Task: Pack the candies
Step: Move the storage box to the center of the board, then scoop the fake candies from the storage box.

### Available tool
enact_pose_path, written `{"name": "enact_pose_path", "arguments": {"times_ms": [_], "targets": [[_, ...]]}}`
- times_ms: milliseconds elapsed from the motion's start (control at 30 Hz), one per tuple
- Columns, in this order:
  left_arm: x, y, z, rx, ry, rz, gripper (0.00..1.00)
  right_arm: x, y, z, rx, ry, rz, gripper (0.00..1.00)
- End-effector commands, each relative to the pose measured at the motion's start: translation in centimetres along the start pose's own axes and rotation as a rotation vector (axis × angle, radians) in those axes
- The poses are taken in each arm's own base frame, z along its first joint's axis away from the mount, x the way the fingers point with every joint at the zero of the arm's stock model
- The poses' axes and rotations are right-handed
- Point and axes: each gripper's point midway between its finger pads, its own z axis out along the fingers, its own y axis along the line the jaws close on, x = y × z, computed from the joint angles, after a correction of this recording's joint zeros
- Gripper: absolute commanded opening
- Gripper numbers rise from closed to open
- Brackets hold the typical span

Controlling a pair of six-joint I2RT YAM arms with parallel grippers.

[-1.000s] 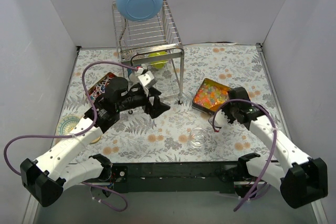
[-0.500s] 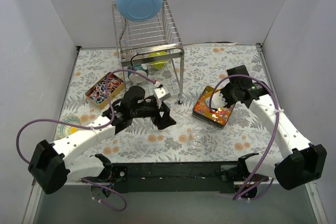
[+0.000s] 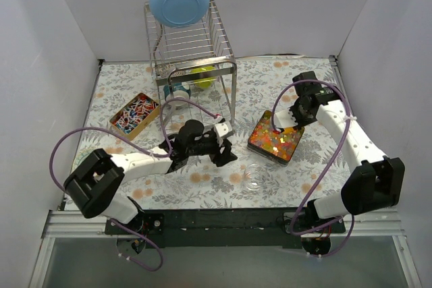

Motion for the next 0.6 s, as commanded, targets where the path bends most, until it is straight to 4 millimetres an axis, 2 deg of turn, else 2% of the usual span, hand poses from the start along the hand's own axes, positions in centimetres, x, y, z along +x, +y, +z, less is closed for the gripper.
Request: {"name": "enact_pose_path", "arguments": {"times_ms": [0, 100, 133, 233, 333, 467, 567], "targets": [[-1.7, 0.0, 1.3, -0.009, -0.122, 0.098, 0.50, 2.7, -0.2, -0.7, -0.025, 0.135, -0.009, 0.01], [-0.7, -0.3, 2.0, -0.002, -0.116, 0.111, 0.34, 3.3, 0.1, 0.0, -0.050, 0.172, -0.002, 0.01], [-0.1, -0.2, 2.3, -0.001, -0.103, 0.109, 0.23, 3.3, -0.1, 0.2, -0.045, 0.183, -0.001, 0.01], [0.5, 0.0, 2.9, 0.000, -0.104, 0.118, 0.08, 3.6, -0.2, 1.1, -0.046, 0.207, 0.004, 0.01], [0.6, 0.2, 3.3, -0.008, -0.111, 0.134, 0.06, 3.5, -0.4, 1.8, -0.056, 0.220, 0.018, 0.01], [2.5, 0.8, 4.3, -0.014, -0.082, 0.145, 0.01, 3.0, -0.5, 2.8, -0.071, 0.225, 0.026, 0.01], [2.6, 1.0, 4.8, -0.011, -0.096, 0.155, 0.00, 2.3, -0.4, 3.6, -0.088, 0.218, 0.029, 0.01]]}}
